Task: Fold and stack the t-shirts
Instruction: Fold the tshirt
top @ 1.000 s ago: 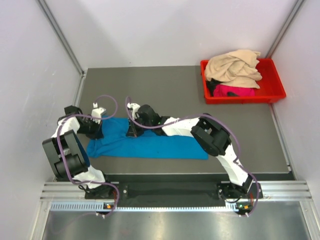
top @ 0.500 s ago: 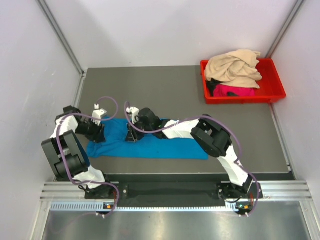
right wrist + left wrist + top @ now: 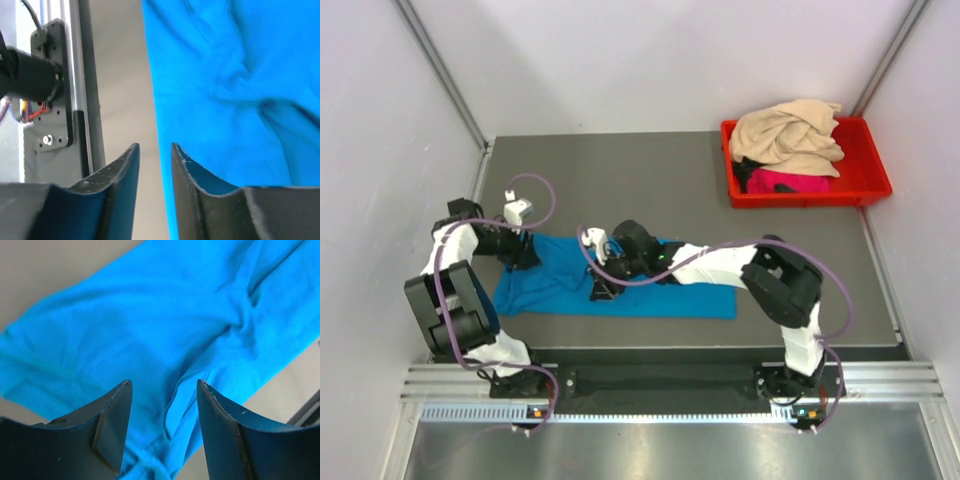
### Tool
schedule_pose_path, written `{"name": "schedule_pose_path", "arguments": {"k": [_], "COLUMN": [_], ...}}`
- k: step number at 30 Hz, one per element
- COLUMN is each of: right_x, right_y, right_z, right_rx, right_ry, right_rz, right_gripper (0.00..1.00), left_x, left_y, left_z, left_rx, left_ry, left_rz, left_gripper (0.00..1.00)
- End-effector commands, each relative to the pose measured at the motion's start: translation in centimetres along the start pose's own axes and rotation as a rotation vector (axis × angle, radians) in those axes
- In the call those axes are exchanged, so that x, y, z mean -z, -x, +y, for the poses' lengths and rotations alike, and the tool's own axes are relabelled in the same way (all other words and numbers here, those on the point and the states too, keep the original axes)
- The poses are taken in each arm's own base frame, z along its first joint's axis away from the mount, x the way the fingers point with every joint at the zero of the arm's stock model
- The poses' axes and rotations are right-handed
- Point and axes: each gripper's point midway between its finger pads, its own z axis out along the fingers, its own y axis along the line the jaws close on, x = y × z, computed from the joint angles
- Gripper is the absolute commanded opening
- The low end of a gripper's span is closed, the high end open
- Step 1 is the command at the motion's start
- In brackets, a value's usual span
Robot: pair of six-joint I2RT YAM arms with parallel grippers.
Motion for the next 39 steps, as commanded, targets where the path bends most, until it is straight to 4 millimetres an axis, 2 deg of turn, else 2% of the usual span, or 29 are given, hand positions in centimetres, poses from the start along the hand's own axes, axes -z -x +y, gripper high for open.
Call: {"name": "schedule_pose_path", "arguments": {"k": [1,2,3,4,5,6,7,8,9,10,11,12,13,14,17,19,22,24,25,27,29,30,32,35,39], "right_x": [4.4,5.6,8.4,9.4,11.6,13.7,14.9,17.3,19.0,20.2,22.7,23.7,24.6,26.1,27.8,28.1,27.9,27.6,27.5,27.5,28.0,28.2,28.3,28.5,28.7], "right_y": [3.0,2.8,4.3,1.6,2.0,0.3,-2.0,-2.2,-5.2,-6.0,-6.1,-7.3,-8.5,-8.9,-11.2,-12.3,-12.6,-12.8,-12.8,-12.8,-13.1,-13.3,-13.7,-14.0,-14.6], "right_z": [-1.5,-3.0,-4.2,-5.3,-6.3,-8.4,-9.3,-10.2,-11.2,-11.6,-12.4,-12.6,-12.9,-13.6,-14.8,-15.0,-15.3,-15.5,-15.6,-15.6,-15.8,-15.9,-16.1,-16.2,-16.7], "right_rx": [-0.064,-0.104,-0.126,-0.220,-0.260,-0.348,-0.455,-0.501,-0.598,-0.624,-0.639,-0.663,-0.687,-0.707,-0.751,-0.761,-0.757,-0.763,-0.766,-0.764,-0.769,-0.767,-0.771,-0.767,-0.765], "right_ry": [-0.111,-0.190,-0.253,-0.307,-0.383,-0.462,-0.515,-0.608,-0.687,-0.738,-0.831,-0.876,-0.914,-0.962,-1.038,-1.054,-1.040,-1.032,-1.028,-1.026,-1.048,-1.057,-1.063,-1.070,-1.079], "right_rz": [-0.141,-0.169,-0.252,-0.235,-0.276,-0.260,-0.244,-0.282,-0.254,-0.264,-0.309,-0.298,-0.294,-0.313,-0.286,-0.256,-0.245,-0.227,-0.227,-0.233,-0.227,-0.222,-0.213,-0.197,-0.176], "right_gripper": [0.35,0.36,0.37,0.38,0.39,0.40,0.40,0.41,0.40,0.40,0.41,0.43,0.43,0.44,0.44,0.44,0.44,0.43,0.42,0.40,0.39,0.38,0.38,0.38,0.38], "left_x": [-0.5,-1.0,-2.5,-2.6,-3.0,-3.5,-3.7,-3.9,-4.4,-4.5,-5.1,-5.5,-5.6,-6.3,-7.4,-7.7,-8.0,-8.3,-8.4,-8.3,-7.9,-7.5,-7.0,-6.5,-6.2], "left_y": [3.4,3.6,3.1,3.2,2.9,2.4,1.6,1.3,0.7,0.4,0.3,0.0,-0.1,-0.2,-1.0,-1.4,-0.8,-1.1,-1.4,-2.0,-1.8,-2.1,-1.5,-1.9,-2.9], "left_z": [-1.9,-2.6,-3.8,-4.6,-5.0,-5.4,-5.6,-5.8,-7.1,-7.4,-8.2,-8.2,-7.0,-7.7,-8.2,-7.8,-7.3,-7.5,-7.5,-7.5,-8.1,-9.1,-9.7,-11.0,-12.1], "left_rx": [-0.116,-0.156,-0.227,-0.266,-0.293,-0.294,-0.304,-0.335,-0.374,-0.402,-0.425,-0.423,-0.435,-0.472,-0.519,-0.515,-0.542,-0.561,-0.562,-0.560,-0.546,-0.531,-0.526,-0.502,-0.485], "left_ry": [0.000,-0.001,-0.004,-0.010,-0.033,-0.064,-0.066,-0.068,-0.089,-0.084,-0.098,-0.086,-0.030,-0.037,-0.013,0.030,0.079,0.083,0.088,0.099,0.077,0.036,0.010,-0.054,-0.112], "left_rz": [-0.083,-0.078,-0.049,-0.047,-0.029,0.001,0.041,0.058,0.077,0.104,0.128,0.152,0.167,0.186,0.226,0.242,0.232,0.247,0.257,0.287,0.289,0.295,0.292,0.308,0.329], "left_gripper": [0.60,0.60,0.61,0.61,0.62,0.70,0.71,0.72,0.73,0.74,0.74,0.80,0.81,0.81,0.81,0.81,0.81,0.77,0.73,0.41,0.21,0.12,0.12,0.12,0.00]}}
